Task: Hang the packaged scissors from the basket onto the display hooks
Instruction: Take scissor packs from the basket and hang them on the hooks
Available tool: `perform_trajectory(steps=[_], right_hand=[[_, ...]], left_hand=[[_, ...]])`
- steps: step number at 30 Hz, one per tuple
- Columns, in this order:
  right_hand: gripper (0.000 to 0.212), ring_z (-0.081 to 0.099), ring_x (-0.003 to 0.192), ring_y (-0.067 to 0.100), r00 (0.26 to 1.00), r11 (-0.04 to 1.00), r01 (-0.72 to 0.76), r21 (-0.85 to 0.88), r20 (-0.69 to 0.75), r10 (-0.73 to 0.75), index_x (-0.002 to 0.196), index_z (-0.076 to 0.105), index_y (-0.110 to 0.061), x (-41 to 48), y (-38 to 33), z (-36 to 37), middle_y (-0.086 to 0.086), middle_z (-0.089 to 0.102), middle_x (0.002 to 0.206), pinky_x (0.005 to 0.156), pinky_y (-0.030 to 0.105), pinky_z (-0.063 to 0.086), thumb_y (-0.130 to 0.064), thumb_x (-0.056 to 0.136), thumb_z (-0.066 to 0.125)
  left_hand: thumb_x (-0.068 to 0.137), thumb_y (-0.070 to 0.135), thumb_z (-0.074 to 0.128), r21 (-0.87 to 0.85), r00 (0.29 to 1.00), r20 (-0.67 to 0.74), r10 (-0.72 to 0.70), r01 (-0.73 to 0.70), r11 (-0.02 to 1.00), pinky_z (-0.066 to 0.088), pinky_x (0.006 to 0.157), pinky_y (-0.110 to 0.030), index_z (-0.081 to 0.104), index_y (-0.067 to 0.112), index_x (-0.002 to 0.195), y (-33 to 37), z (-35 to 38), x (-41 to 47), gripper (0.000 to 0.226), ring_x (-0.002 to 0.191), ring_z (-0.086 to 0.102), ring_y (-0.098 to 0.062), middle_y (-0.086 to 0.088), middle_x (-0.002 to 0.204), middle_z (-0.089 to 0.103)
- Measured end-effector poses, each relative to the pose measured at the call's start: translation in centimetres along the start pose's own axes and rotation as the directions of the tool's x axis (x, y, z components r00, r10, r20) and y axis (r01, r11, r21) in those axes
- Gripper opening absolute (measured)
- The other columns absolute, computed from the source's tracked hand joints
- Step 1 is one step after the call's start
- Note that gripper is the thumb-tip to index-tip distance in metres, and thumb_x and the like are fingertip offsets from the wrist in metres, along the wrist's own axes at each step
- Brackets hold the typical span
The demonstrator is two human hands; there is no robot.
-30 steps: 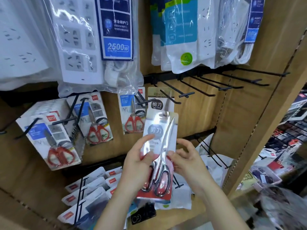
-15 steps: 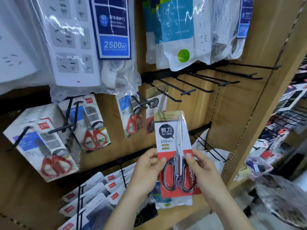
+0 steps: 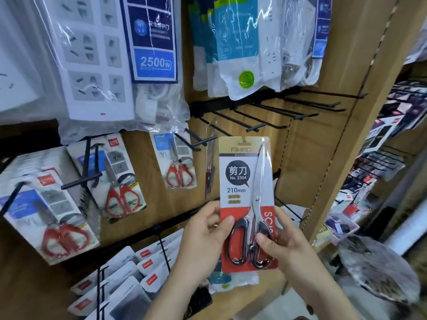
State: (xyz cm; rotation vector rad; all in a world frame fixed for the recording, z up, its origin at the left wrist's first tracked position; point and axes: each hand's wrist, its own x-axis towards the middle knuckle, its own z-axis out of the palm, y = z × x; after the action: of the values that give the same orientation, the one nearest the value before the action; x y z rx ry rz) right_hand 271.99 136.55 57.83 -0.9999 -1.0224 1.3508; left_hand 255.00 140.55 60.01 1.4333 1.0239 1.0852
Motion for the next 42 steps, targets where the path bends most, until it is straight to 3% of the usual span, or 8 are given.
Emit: perform_trajectory(steps=[2,6,12,18,25,35,38,42], right_hand=[[0.042,0.069,0.103,0.039,0.999,0.999,-0.004,0.053,-0.038,0.006,0.117,0.064,-0.029,0.3,-0.3,0.2,0.017,0.073,0.109,0.092,0.058,0.053,-0.004,0.083,0.065],[0.046,0.068,0.104,0.042,0.998,0.997,-0.018,0.074,-0.059,0.023,0.124,0.062,-0.028,0.5,-0.5,0.0,0.02,0.072,0.112,0.094,0.064,0.049,-0.007,0.084,0.072],[0.041,0.071,0.101,0.035,0.997,0.996,-0.051,0.077,-0.062,0.056,0.126,0.063,-0.029,0.7,-0.4,-0.6,0.013,0.074,0.111,0.085,0.051,0.057,-0.021,0.086,0.07],[0.022,0.071,0.072,0.029,0.973,0.993,-0.114,0.001,-0.203,0.112,0.115,0.066,-0.027,1.3,0.2,-0.9,0.016,0.076,0.092,0.054,0.031,0.055,-0.023,0.096,0.056],[0.021,0.066,0.053,0.023,0.957,1.0,0.028,-0.008,-0.287,-0.029,0.112,0.066,-0.026,3.2,0.1,1.3,0.019,0.072,0.07,0.055,0.028,0.058,-0.015,0.097,0.058],[0.023,0.069,0.091,0.021,0.972,0.999,-0.03,0.043,-0.231,0.039,0.113,0.066,-0.024,7.3,0.0,2.8,0.008,0.074,0.1,0.08,0.028,0.06,-0.01,0.1,0.054],[0.027,0.064,0.108,0.014,0.962,0.992,-0.1,-0.074,-0.263,0.077,0.115,0.065,-0.031,6.9,1.6,1.7,-0.002,0.065,0.12,0.087,0.031,0.057,-0.011,0.098,0.058],[0.02,0.071,0.093,0.019,0.933,0.981,-0.167,-0.103,-0.339,0.124,0.108,0.071,-0.022,4.3,3.0,-0.5,0.001,0.071,0.109,0.074,0.029,0.057,-0.012,0.097,0.058]], left_hand=[[0.099,0.018,0.053,0.054,0.999,-0.024,0.029,-0.028,0.998,0.05,0.055,-0.024,0.07,0.019,0.098,0.3,-0.1,0.5,0.017,0.062,0.066,-0.009,0.001,0.072,0.072],[0.099,0.029,0.052,0.136,0.996,-0.054,0.073,-0.065,0.989,0.045,0.052,-0.038,0.063,0.0,0.082,0.6,-0.5,1.2,0.035,0.057,0.053,-0.02,-0.028,0.072,0.058],[0.1,0.025,0.053,0.191,0.997,-0.066,0.048,-0.034,0.981,0.045,0.048,-0.022,0.059,-0.002,0.074,0.9,-0.1,1.8,0.039,0.047,0.053,-0.015,-0.014,0.057,0.053],[0.1,0.023,0.053,0.108,0.988,-0.157,-0.005,0.022,0.994,0.05,0.049,-0.024,0.062,0.018,0.106,0.7,-0.4,4.0,0.012,0.061,0.065,-0.021,-0.014,0.079,0.072],[0.095,0.01,0.061,0.112,0.999,-0.006,0.033,-0.032,0.993,0.061,0.076,-0.031,0.043,0.04,0.138,-0.5,-1.2,2.8,0.055,0.087,0.073,-0.015,0.01,0.099,0.076],[0.097,0.017,0.058,0.297,0.997,-0.076,0.026,-0.003,0.955,0.047,0.107,-0.039,0.039,0.041,0.146,-1.6,-4.0,9.5,0.058,0.127,0.054,-0.009,0.013,0.143,0.052],[0.101,0.011,0.051,0.285,0.999,-0.04,-0.011,0.022,0.958,0.051,0.093,-0.017,0.04,0.043,0.142,-3.0,-4.3,10.3,0.053,0.119,0.055,0.001,0.018,0.13,0.055],[0.098,-0.007,0.044,0.297,0.997,-0.046,-0.06,0.07,0.952,0.049,0.077,-0.008,0.043,0.036,0.139,-4.7,-4.8,10.5,0.06,0.102,0.06,-0.004,0.0,0.125,0.061]])
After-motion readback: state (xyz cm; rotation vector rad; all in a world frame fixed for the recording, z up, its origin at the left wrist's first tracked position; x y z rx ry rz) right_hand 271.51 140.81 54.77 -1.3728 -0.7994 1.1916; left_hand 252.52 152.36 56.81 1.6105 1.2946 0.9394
